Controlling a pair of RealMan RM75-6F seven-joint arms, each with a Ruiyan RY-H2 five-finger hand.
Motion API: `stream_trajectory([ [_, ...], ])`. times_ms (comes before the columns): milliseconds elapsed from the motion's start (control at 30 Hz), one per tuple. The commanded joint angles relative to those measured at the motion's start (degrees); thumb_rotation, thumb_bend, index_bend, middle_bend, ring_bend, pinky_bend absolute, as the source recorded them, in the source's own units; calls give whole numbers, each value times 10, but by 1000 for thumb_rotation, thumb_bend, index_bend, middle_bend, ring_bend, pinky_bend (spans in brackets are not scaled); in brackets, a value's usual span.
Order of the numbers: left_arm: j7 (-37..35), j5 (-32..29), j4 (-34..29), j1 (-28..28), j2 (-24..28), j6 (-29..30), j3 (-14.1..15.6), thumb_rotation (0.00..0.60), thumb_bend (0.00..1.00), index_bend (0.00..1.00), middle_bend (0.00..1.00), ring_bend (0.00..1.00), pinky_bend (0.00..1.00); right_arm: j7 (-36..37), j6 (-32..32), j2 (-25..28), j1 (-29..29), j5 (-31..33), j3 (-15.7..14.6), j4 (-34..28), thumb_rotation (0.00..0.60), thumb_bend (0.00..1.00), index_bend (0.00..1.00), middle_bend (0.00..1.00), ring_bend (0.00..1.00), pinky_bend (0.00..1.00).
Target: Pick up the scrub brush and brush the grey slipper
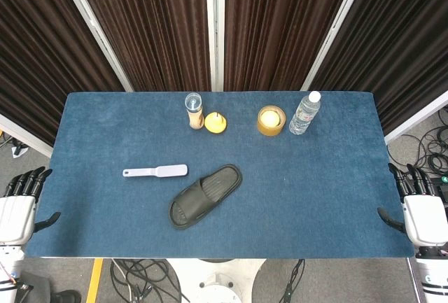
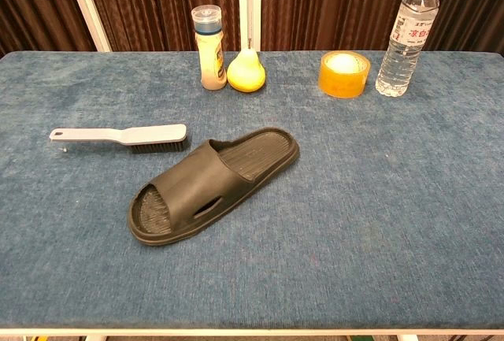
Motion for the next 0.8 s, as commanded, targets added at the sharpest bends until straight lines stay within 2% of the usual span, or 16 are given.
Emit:
stream_trajectory([
  [33,-5,0,0,0,-3,-1,0,600,45,189,236,158,167,2,-1,1,0,0,0,-2,600,90,36,183,30,76],
  [300,-18,1,-3,-8,0,-12,-4,600,41,189,236,158,167,-1,10,6,-4,-4,0,-4,600,89,36,183,30,76],
  [433,-26,-3,-6,-28,6,-41,-13,600,36,197,235,158,167,-2,18,11,-8,-2,3,-7,600,89,36,183,30,76],
  [567,-51,-6,-5,-71,19,-101,-26,600,36,218,236,159,170,-10,21,18,-6,-6,7,-14,600,90,36,183,30,76],
  [667,-76,-21,6,-119,21,-169,-44,600,42,243,245,159,170,-15,22,22,-4,-9,8,-21,600,89,36,183,30,76],
  [800,-106,-52,39,-182,10,-267,-65,600,122,260,280,192,183,-19,22,24,-3,-10,9,-24,600,90,36,183,30,76],
])
